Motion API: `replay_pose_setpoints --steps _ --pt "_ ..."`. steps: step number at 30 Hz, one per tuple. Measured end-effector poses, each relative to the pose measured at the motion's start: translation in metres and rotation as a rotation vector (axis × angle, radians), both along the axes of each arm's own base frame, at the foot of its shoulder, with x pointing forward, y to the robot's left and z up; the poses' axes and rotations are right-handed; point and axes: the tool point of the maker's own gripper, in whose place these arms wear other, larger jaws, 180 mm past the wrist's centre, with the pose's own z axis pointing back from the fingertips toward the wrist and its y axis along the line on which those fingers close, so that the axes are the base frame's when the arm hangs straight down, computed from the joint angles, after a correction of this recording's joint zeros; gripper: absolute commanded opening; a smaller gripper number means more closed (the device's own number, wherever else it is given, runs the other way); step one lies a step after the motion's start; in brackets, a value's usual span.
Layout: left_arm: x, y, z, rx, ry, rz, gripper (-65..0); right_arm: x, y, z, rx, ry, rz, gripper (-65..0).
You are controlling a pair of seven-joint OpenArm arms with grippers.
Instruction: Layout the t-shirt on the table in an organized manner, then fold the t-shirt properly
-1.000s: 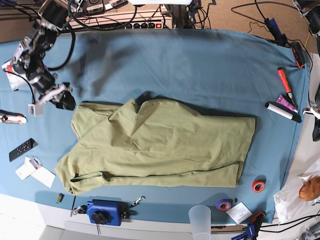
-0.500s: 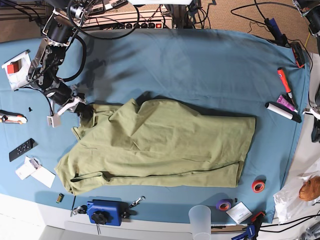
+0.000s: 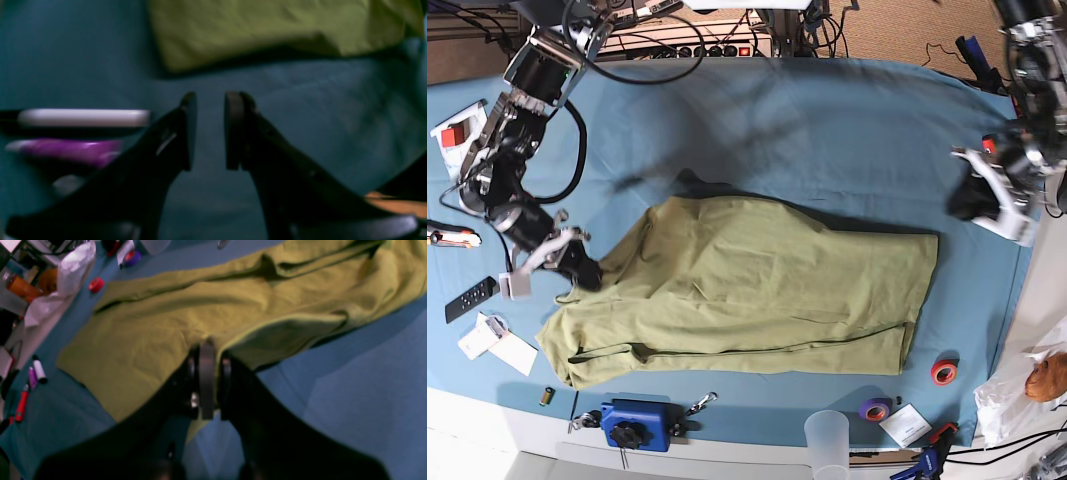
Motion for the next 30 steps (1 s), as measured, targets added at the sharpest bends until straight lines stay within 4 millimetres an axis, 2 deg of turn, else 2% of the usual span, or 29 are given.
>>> replay_pose_setpoints --steps 3,4,6,8,12,15,17,21,26,30 --pt "0.01 -0.025 -0.013 0.06 -0.051 -0.033 -50.5 0.003 0.0 0.003 -0.005 -0.006 0.001 -65.0" --pt "0.018 -0.024 -0.014 0.085 -0.077 0.008 -49.0 0.002 0.0 0.002 -0.008 -0.001 0.002 -65.0" --pt "0.034 -0.008 -0.015 0.17 -0.107 0.131 -44.6 0.0 0.0 -0.003 -0.021 0.022 0.006 -65.0" --pt "0.039 0.0 -0.02 0.275 -0.096 0.157 -41.8 -0.001 -0.003 -0.007 -0.045 0.04 0.003 -65.0" --pt "0.047 -0.014 -0.034 0.311 -0.074 0.088 -41.7 -0.002 -0.003 -0.008 -0.043 0.041 0.002 -65.0" --pt "0.052 -0.02 -0.057 0.303 -0.015 0.066 -41.7 -0.002 -0.003 -0.008 -0.042 0.04 0.003 -65.0" --pt "0.052 -0.015 -0.076 0.334 0.04 0.066 -41.7 -0.002 -0.003 -0.008 -0.043 0.041 0.003 -65.0" --pt "0.064 -0.002 -0.079 0.369 0.042 0.093 -41.7 -0.002 -0.003 -0.009 -0.048 0.044 0.001 -65.0" --pt "0.069 -0.002 -0.076 0.364 0.019 0.097 -41.8 -0.002 -0.004 -0.01 -0.056 0.049 -0.001 -65.0" --pt "0.071 0.005 -0.075 0.423 -0.001 0.092 -41.8 -0.002 -0.004 -0.01 -0.057 0.05 -0.001 -65.0"
